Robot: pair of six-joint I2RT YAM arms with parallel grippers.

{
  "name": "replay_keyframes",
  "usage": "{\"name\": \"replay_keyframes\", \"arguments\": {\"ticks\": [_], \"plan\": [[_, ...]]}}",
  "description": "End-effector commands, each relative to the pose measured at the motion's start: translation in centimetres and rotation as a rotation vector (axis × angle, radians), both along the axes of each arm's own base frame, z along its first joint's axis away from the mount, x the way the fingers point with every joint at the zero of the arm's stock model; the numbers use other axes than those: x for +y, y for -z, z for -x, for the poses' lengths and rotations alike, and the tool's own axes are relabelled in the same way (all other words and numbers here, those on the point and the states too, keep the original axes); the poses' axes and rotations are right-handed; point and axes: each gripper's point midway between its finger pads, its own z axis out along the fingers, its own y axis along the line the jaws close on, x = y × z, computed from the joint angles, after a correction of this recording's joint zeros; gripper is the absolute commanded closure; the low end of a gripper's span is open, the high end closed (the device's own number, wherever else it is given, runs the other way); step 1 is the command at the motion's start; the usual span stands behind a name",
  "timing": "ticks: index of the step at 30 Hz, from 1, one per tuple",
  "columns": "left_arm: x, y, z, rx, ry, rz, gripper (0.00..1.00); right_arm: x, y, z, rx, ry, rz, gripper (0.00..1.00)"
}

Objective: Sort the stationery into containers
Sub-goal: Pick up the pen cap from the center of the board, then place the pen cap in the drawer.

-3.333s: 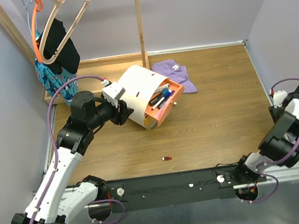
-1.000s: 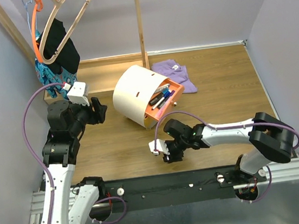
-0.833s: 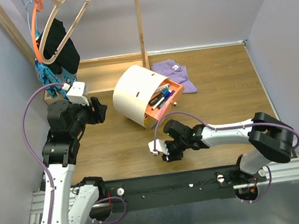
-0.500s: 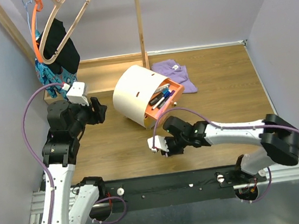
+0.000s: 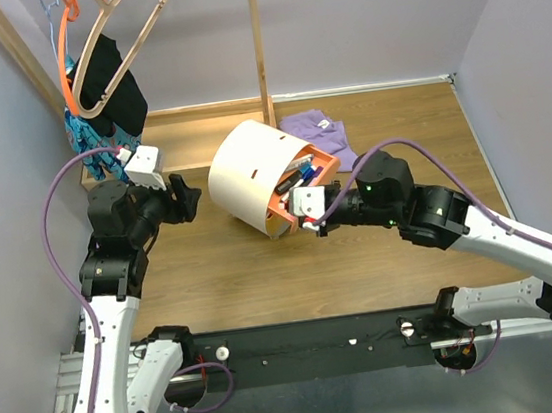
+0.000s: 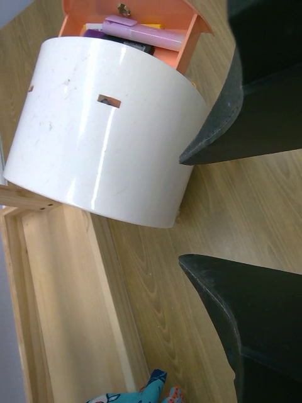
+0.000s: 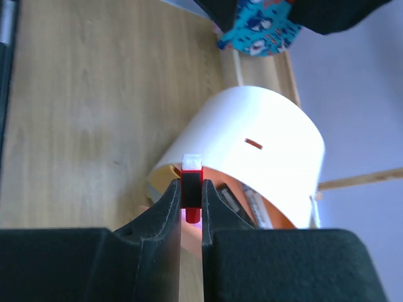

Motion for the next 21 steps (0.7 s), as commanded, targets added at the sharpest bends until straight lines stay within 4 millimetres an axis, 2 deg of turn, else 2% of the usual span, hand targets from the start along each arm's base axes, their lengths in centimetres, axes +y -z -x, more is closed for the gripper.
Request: {"name": "replay_keyframes", "arguments": {"ticks": [1, 3, 4, 6, 12, 16, 21], "plan": [[-0.6, -1.7, -0.6, -0.061, 0.011, 0.06, 0.32, -1.3, 3.3, -3.1, -0.111, 0.106, 0.186, 0.92], [-0.6, -1.9, -0.7, -0.06, 0.013, 0.072, 0.32, -1.8, 3.1, -3.6, -0.202, 0.091, 0.217, 0.92], [-0.7, -2.0, -0.7, -0.061, 0.014, 0.074, 0.32, -2.0, 3.9, -3.7, -0.222, 0.082, 0.241, 0.92], [-0.6, -2.2, -0.7, -0.066, 0.013, 0.082, 0.33, -2.5, 4.0, -4.0, -0.281, 0.071, 0.275, 0.92], [-0.2, -2.4, -0.4, -0.067, -0.004, 0.097, 0.32, -3.1, 3.7, -6.1, -0.298, 0.127, 0.302, 0.92], [-0.1, -2.1, -0.1, -0.06, -0.009, 0.111, 0.33, -2.8, 3.6, -7.2, -0.326, 0.145, 0.299, 0.91], [0.1, -2.0, 0.1, -0.057, -0.02, 0.13, 0.33, -2.6, 4.5, -8.8, -0.333, 0.17, 0.329, 0.91]]}}
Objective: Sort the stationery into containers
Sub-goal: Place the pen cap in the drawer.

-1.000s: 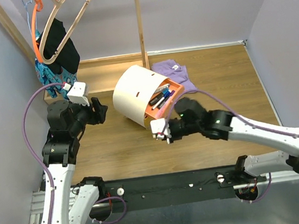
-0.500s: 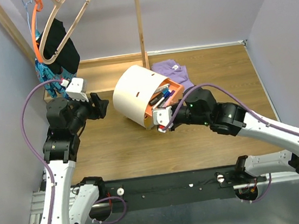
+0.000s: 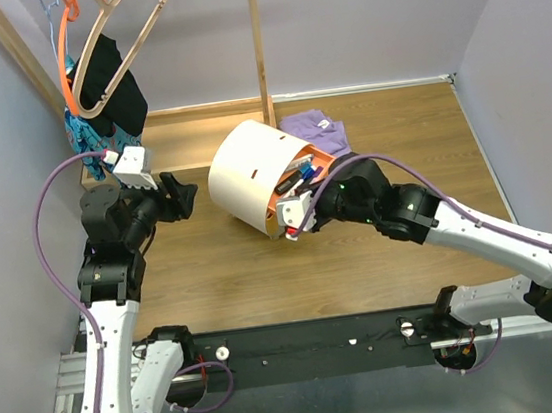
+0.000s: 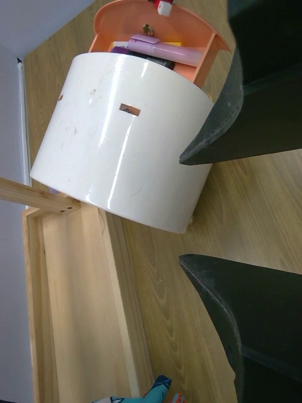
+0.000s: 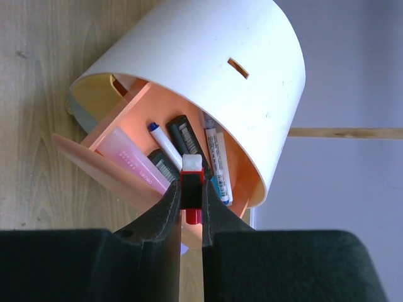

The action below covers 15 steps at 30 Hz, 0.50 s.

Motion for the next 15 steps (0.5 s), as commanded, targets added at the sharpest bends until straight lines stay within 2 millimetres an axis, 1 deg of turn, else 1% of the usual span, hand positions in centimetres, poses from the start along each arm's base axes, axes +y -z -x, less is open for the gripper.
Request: {"name": "replay_keyframes", "arguments": {"ticks": [1, 4, 6, 7, 10, 12, 13, 14, 15], "plan": [[-0.2, -0.4, 0.5, -0.013, 0.011, 0.037, 0.33, 0.2, -1.2, -2.2, -0.06, 0.044, -0.006, 0.87], [-0.2, -0.5, 0.7, -0.014, 0.013, 0.046, 0.33, 0.2, -1.3, -2.8, -0.057, 0.077, -0.013, 0.83], [-0.1, -0.4, 0.8, -0.014, 0.011, 0.046, 0.33, 0.1, -1.6, -3.2, -0.054, 0.105, -0.031, 0.75], [-0.1, -0.4, 0.8, -0.016, 0.013, 0.045, 0.33, 0.1, -1.8, -3.3, -0.052, 0.115, -0.041, 0.6], [-0.6, 0.1, 0.9, -0.012, 0.043, 0.048, 0.32, -0.6, -3.2, -3.3, -0.031, 0.175, -0.099, 0.44], [-1.0, 0.6, 0.7, 0.001, 0.068, 0.05, 0.32, -1.4, -4.3, -3.2, -0.007, 0.225, -0.142, 0.43], [-1.2, 0.6, 0.5, -0.004, 0.083, 0.046, 0.32, -1.8, -4.5, -2.9, 0.003, 0.238, -0.151, 0.43], [-1.2, 0.6, 0.3, -0.004, 0.089, 0.04, 0.32, -2.5, -5.1, -2.5, 0.014, 0.256, -0.179, 0.44], [-1.2, 0.8, -0.4, 0.011, 0.093, 0.032, 0.32, -3.1, -4.6, -2.2, 0.029, 0.271, -0.163, 0.47]]}}
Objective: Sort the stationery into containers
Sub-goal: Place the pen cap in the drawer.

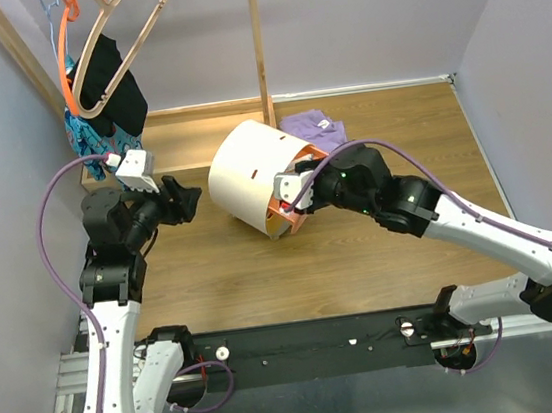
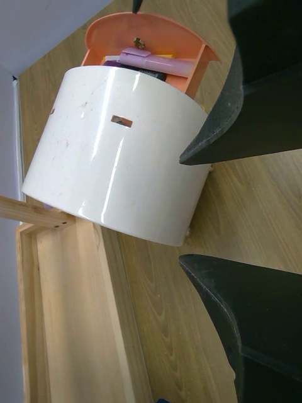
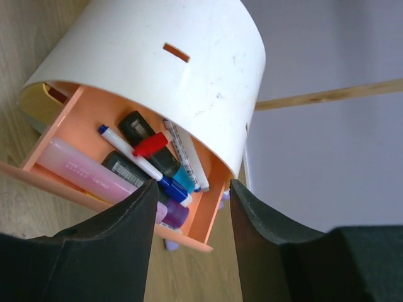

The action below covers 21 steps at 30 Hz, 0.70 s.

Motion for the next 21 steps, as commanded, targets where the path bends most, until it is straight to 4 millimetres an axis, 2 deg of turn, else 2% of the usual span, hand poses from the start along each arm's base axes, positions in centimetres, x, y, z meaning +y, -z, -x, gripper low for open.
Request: {"name": "replay_keyframes", "arguments": {"ticks": [1, 2, 3, 4, 6, 7, 12, 14, 16, 19, 20, 21], "plan": [[-0.8, 0.2, -1.4, 0.004, 0.066, -0.012, 0.33, -3.2, -2.3, 0.8, 0.041, 0.128, -0.09, 0.59], [-0.7, 0.2, -1.9, 0.005, 0.067, -0.026, 0.33, -4.0, -2.5, 1.3, 0.043, 0.137, -0.104, 0.67], [-0.7, 0.2, -2.8, 0.016, 0.064, -0.031, 0.33, -4.4, -1.6, 1.6, 0.062, 0.14, -0.079, 0.75], [-0.6, 0.0, -3.3, 0.01, 0.058, -0.034, 0.33, -4.8, -0.5, 2.0, 0.081, 0.14, -0.055, 0.87], [-0.3, 0.2, -4.8, 0.016, 0.041, -0.048, 0.34, -5.5, 0.5, 2.6, 0.106, 0.145, -0.039, 0.96], [-0.2, 0.0, -5.5, 0.002, 0.036, -0.052, 0.35, -5.8, 1.7, 2.8, 0.123, 0.148, -0.018, 0.99], [0.1, 1.0, -8.6, 0.049, 0.018, -0.066, 0.37, -6.2, 3.8, 3.2, 0.153, 0.14, 0.005, 1.0], [0.1, 1.1, -9.3, 0.046, 0.014, -0.064, 0.38, -6.2, 5.1, 3.2, 0.171, 0.14, 0.024, 0.99], [0.1, 1.6, -10.2, 0.062, 0.013, -0.056, 0.39, -5.9, 5.6, 3.0, 0.18, 0.136, 0.024, 0.99], [0.0, 2.0, -11.2, 0.079, 0.011, -0.047, 0.4, -6.0, 6.2, 1.9, 0.195, 0.151, 0.015, 0.99], [0.0, 2.2, -11.5, 0.081, 0.012, -0.047, 0.4, -6.3, 6.5, 1.0, 0.199, 0.172, 0.016, 0.99], [0.0, 2.2, -11.8, 0.08, 0.011, -0.048, 0.4, -6.0, 6.1, 0.4, 0.195, 0.172, -0.004, 0.99]]}}
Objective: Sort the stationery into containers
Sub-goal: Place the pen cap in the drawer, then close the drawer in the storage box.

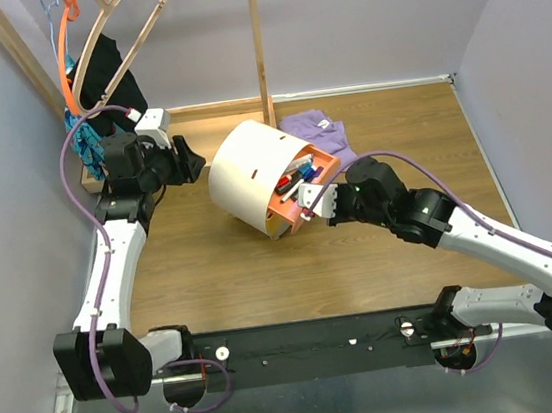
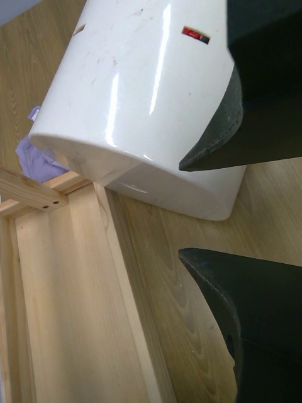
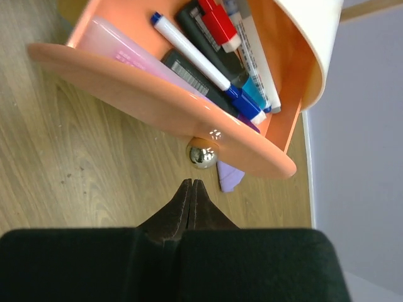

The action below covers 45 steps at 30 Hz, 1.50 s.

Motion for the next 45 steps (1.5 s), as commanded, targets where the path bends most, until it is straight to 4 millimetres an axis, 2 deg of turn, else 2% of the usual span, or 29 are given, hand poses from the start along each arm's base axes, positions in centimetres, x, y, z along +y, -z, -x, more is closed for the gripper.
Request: {"name": "replay_keyframes", "arguments": {"ticks": [1, 5, 8, 10, 12, 14, 15, 21, 27, 33, 35, 36, 37, 38, 39, 40, 41, 42, 43, 45], "plan": [[0.5, -0.9, -2.2, -0.04, -0.022, -0.005, 0.4, 0.2, 0.0, -2.4, 0.014, 0.033, -0.055, 1.0], [0.2, 0.1, -3.0, -0.009, -0.007, 0.0, 0.4, 0.2, -0.2, -4.7, 0.018, 0.055, -0.074, 1.0], [-0.2, 0.6, -3.3, 0.005, 0.004, 0.019, 0.41, 0.8, 0.1, -5.6, 0.024, 0.043, -0.075, 0.99], [-0.3, 0.9, -3.5, 0.013, 0.006, 0.027, 0.41, 1.8, 0.4, -5.9, 0.037, 0.014, -0.087, 0.99], [-0.5, 1.0, -3.6, 0.019, 0.015, 0.035, 0.41, 2.7, -0.2, -6.1, 0.039, -0.011, -0.112, 0.99], [-0.7, 1.4, -3.6, 0.03, 0.025, 0.039, 0.42, 3.5, 0.0, -6.5, 0.056, -0.02, -0.12, 0.99], [-0.9, 1.5, -3.5, 0.036, 0.029, 0.041, 0.42, 4.1, -0.7, -6.5, 0.06, -0.031, -0.14, 0.99], [-1.2, 1.7, -3.5, 0.042, 0.035, 0.053, 0.42, 6.1, -0.4, -7.3, 0.077, -0.08, -0.159, 0.99], [-1.3, 2.0, -3.3, 0.05, 0.04, 0.061, 0.42, 7.5, -0.3, -8.7, 0.082, -0.072, -0.189, 0.99], [-1.2, 1.9, -3.3, 0.047, 0.036, 0.056, 0.42, 8.1, 0.0, -9.0, 0.109, -0.055, -0.21, 0.99], [-1.1, 1.5, -3.2, 0.046, 0.033, 0.054, 0.42, 7.4, -0.3, -9.1, 0.1, -0.027, -0.202, 0.99], [-1.0, 1.3, -3.1, 0.04, 0.028, 0.048, 0.42, 6.4, -0.1, -9.2, 0.114, 0.027, -0.198, 0.99], [-0.9, 0.3, -2.7, 0.022, 0.026, 0.041, 0.42, 5.7, -0.4, -9.2, 0.123, 0.064, -0.211, 0.99], [-0.8, -0.1, -2.5, 0.006, 0.027, 0.029, 0.42, 4.3, -1.2, -9.2, 0.131, 0.117, -0.24, 0.93], [-0.7, -0.9, -2.2, -0.014, 0.027, 0.022, 0.42, 3.1, -0.6, -8.6, 0.198, 0.196, -0.274, 0.89], [-0.5, -2.4, -1.6, -0.051, 0.019, 0.01, 0.42, 1.7, -0.5, -8.6, 0.213, 0.264, -0.288, 0.86], [-0.3, -3.0, -1.3, -0.072, 0.02, -0.006, 0.42, 0.3, -0.4, -8.6, 0.233, 0.319, -0.306, 0.79], [-0.3, -3.8, -0.8, -0.092, 0.022, -0.015, 0.41, -1.1, -0.8, -8.2, 0.246, 0.381, -0.341, 0.76], [-0.2, -4.6, 0.1, -0.106, 0.024, -0.018, 0.41, -2.3, 0.2, -8.1, 0.256, 0.432, -0.332, 0.73], [-0.3, -4.9, 1.3, -0.119, 0.039, -0.029, 0.41, -4.3, 0.1, -8.6, 0.249, 0.51, -0.377, 0.65]]}}
